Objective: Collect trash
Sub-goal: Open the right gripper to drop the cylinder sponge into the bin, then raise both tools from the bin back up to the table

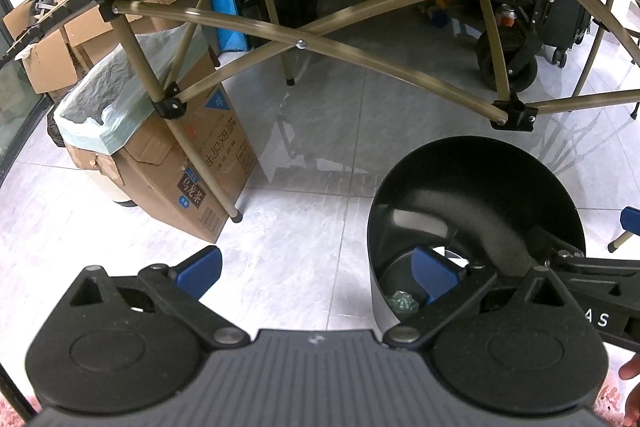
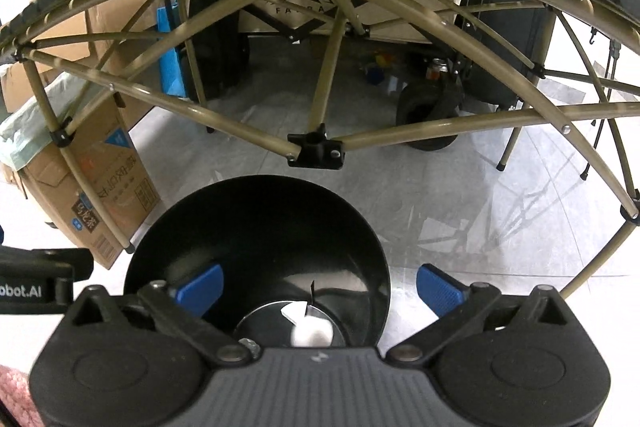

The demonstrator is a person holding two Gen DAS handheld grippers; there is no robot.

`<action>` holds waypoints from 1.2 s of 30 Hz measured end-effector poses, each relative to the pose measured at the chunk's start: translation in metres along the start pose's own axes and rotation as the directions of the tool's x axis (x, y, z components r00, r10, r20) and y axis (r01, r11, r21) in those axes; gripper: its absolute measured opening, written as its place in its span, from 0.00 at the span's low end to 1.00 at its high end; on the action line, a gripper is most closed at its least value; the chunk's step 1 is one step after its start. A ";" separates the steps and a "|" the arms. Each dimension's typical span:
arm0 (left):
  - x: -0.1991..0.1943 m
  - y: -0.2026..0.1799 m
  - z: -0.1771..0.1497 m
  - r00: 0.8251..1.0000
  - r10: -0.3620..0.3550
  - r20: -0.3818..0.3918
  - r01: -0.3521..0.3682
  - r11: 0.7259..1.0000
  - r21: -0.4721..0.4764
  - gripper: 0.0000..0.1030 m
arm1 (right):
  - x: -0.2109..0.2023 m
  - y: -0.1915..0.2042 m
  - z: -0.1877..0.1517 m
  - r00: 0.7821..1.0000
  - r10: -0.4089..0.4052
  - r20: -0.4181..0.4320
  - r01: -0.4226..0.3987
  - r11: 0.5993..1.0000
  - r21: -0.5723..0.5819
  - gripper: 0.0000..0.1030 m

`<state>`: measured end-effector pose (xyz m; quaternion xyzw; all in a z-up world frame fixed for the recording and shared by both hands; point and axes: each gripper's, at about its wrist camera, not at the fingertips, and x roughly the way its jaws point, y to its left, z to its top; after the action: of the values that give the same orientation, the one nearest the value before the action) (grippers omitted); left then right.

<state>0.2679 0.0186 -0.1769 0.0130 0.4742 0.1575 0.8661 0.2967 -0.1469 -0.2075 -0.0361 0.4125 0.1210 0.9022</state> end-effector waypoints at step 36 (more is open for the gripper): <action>-0.036 -0.003 0.003 0.997 -0.010 0.079 0.009 1.000 0.023 1.00 | -0.041 -0.020 0.003 0.999 0.005 0.034 -0.008 0.997 0.071 1.00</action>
<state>0.2528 0.0060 -0.1467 0.0269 0.4413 0.1473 0.8848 0.2775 -0.1733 -0.1755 -0.0008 0.4012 0.1098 0.9094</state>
